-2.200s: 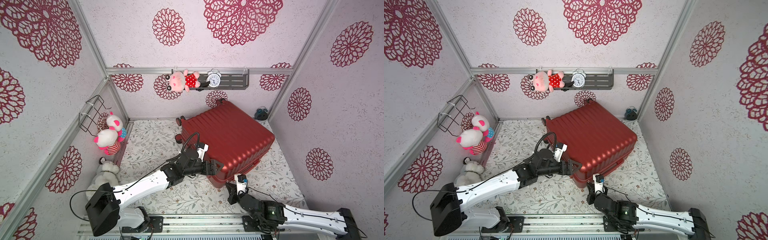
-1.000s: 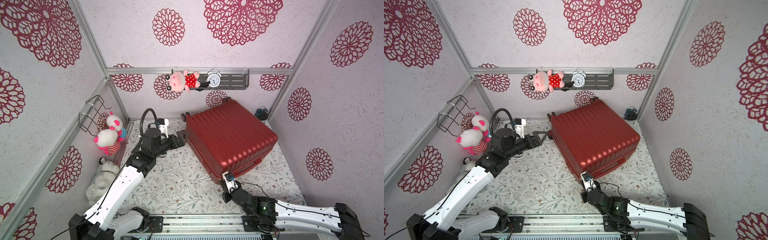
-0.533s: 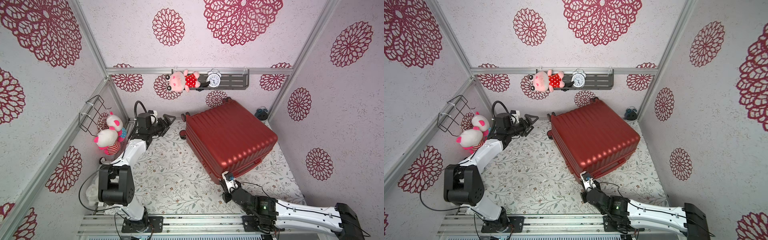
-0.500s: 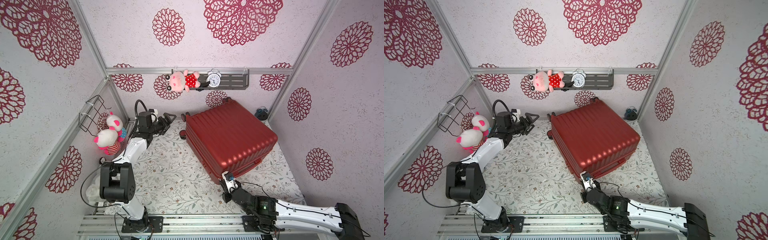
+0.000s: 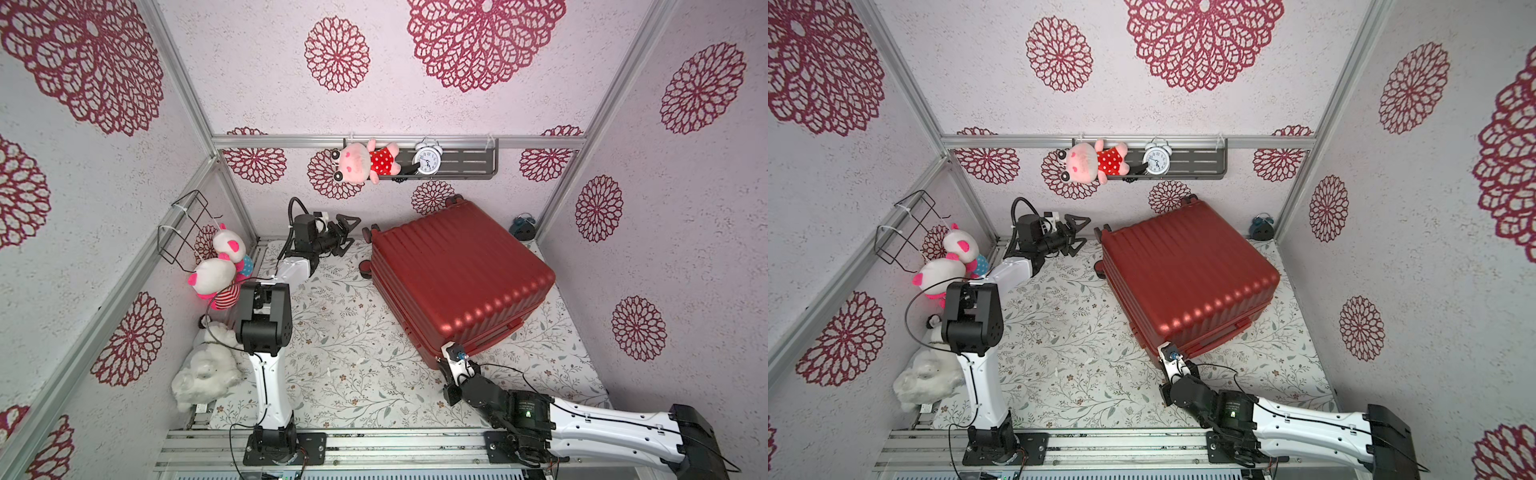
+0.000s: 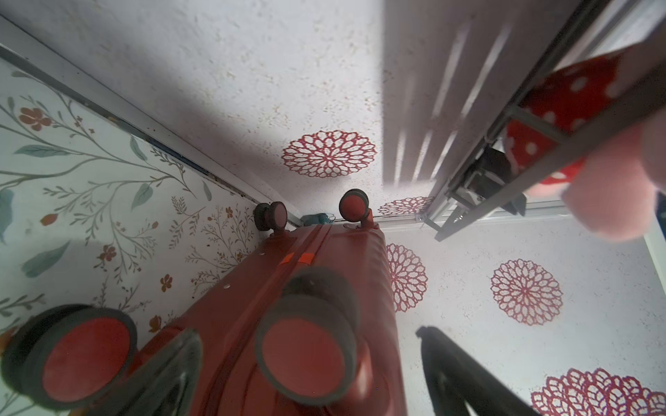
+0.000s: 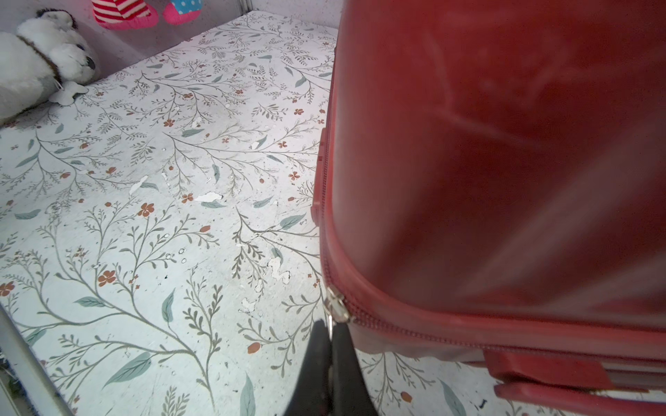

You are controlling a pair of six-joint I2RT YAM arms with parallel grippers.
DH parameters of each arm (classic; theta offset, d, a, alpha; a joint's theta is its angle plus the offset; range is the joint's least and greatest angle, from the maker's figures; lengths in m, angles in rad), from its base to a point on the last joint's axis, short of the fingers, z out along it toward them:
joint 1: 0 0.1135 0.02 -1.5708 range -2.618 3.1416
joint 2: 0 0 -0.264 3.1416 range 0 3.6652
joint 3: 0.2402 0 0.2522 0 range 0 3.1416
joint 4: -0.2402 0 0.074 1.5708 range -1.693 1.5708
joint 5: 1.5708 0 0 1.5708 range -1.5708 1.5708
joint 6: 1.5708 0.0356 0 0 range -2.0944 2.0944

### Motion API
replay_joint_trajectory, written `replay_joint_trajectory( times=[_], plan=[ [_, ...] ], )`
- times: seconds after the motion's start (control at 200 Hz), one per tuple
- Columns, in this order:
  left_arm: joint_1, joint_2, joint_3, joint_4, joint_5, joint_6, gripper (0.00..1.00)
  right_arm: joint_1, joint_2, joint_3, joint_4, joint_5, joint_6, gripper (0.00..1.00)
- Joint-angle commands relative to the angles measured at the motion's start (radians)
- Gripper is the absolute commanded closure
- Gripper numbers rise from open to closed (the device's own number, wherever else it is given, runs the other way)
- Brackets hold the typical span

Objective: Open the suitcase zippers
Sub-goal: Unzip the zipper on the suitcase.

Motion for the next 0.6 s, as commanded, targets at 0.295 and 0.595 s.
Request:
replay_joint_trajectory(
  times=[0.295, 0.595],
  plan=[
    [-0.054, 0.168, 0.112, 0.333, 0.078, -0.28, 0.0, 0.029, -0.011, 0.052, 0.059, -0.091, 0.01, 1.0],
    [-0.072, 0.148, 0.118, 0.35, 0.077, -0.299, 0.06, 0.029, -0.021, 0.05, 0.05, -0.088, 0.012, 1.0]
  ],
)
